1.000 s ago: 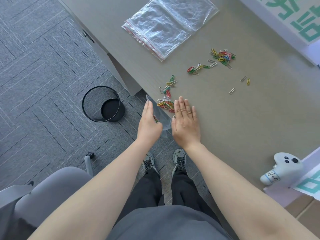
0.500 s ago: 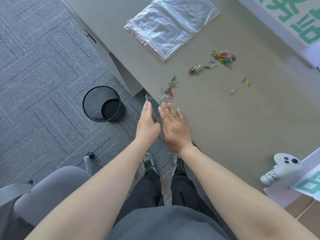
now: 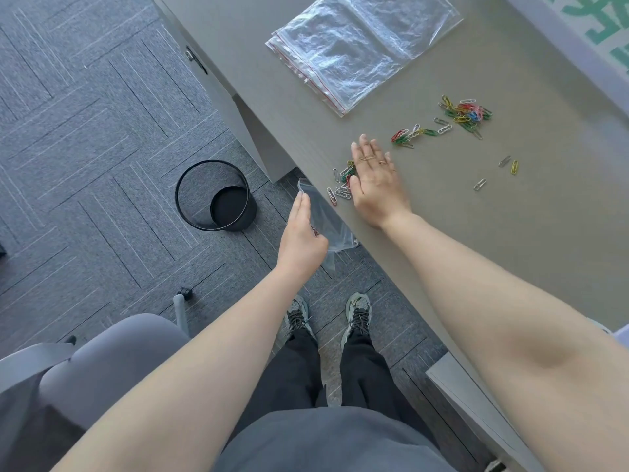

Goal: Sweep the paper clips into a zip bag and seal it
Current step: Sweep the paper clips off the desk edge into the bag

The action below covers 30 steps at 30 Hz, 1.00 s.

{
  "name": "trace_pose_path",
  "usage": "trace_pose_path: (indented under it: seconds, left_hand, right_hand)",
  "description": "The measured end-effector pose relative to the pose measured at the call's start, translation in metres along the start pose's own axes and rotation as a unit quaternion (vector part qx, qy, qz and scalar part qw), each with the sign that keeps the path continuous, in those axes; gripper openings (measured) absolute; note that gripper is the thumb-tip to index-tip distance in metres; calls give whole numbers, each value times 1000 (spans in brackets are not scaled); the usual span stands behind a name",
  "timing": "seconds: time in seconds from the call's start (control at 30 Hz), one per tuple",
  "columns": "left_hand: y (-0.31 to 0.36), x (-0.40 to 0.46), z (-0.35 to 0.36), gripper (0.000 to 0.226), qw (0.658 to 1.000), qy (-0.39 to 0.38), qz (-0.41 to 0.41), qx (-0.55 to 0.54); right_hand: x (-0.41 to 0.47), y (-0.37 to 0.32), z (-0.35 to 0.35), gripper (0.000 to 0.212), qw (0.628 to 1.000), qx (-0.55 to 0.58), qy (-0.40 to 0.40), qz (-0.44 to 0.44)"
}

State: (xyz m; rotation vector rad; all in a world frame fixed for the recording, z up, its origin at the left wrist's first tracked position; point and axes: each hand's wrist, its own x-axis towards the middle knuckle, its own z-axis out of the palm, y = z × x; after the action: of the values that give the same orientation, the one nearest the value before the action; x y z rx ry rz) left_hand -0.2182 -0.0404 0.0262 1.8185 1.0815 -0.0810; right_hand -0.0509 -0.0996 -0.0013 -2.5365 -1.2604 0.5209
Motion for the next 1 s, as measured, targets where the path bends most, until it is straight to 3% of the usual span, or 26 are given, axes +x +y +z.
trace_pose_path:
  seconds: [0.57,0.83,1.0]
  left_hand:
    - [1,11,-3,78,1000,14,21,9]
    - [-3,10,-5,79,1000,11,24,0]
    - [1,4,-4,81,1000,2,13,-3]
  right_hand:
    - [-47,-31,32,60,994,-52,-18,-96]
    - [-70,-38,37,53,983,62,-13,-173]
    - [-74,-23,21,57,983,157,81,-58]
